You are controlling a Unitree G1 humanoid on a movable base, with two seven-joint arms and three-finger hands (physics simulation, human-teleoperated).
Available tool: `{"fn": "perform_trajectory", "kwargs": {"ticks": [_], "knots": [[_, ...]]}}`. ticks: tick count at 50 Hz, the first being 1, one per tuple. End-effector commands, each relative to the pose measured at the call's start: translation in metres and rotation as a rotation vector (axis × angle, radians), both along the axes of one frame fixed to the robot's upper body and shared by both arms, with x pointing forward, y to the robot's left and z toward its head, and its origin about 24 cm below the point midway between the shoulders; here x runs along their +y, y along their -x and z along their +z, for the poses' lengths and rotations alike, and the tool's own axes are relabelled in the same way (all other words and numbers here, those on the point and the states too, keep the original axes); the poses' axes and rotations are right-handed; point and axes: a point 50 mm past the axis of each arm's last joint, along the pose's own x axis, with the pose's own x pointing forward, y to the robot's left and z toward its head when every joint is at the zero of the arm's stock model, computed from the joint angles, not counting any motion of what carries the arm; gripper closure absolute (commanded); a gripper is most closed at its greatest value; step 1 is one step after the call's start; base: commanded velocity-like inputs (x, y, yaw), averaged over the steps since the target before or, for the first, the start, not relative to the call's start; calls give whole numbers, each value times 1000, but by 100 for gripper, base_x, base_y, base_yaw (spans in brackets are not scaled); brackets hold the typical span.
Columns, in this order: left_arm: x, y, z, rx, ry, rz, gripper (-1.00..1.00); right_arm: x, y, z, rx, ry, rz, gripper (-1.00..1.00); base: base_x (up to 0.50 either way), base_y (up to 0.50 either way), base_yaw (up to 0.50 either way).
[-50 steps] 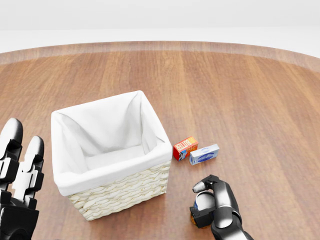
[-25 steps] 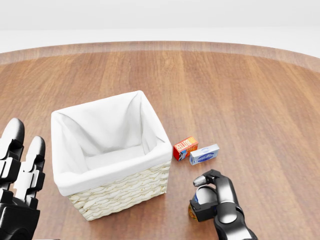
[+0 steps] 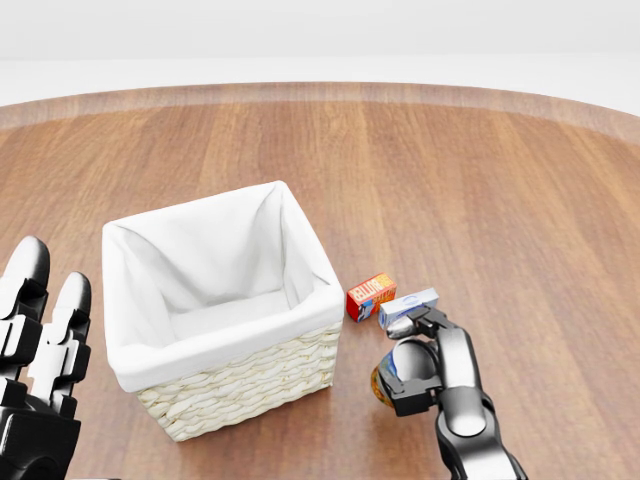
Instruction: Pick up the alphabet soup and put it in the basket.
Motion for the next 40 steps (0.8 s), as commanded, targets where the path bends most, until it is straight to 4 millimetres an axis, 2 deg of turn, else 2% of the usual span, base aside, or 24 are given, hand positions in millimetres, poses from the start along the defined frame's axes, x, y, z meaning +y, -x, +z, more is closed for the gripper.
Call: {"fn": "perform_trajectory", "kwargs": {"ticks": [1, 7, 16, 36, 40], "knots": [[0, 0, 0, 1, 0, 0, -100, -2, -3, 25, -141, -54, -24, 100, 0, 0, 0], [0, 1, 0, 0, 0, 0, -100, -2, -2, 35, -196, -63, -12, 100, 0, 0, 0], [1, 1, 1, -6, 1, 1, -100, 0, 3, 60, -322, -72, 14, 100, 0, 0, 0], [1, 1, 2, -9, 2, 1, -100, -1, 14, 88, -366, -71, 22, 100, 0, 0, 0], [2, 2, 2, -8, 3, 0, -100, 0, 20, 103, -429, -68, 36, 100, 0, 0, 0]]}}
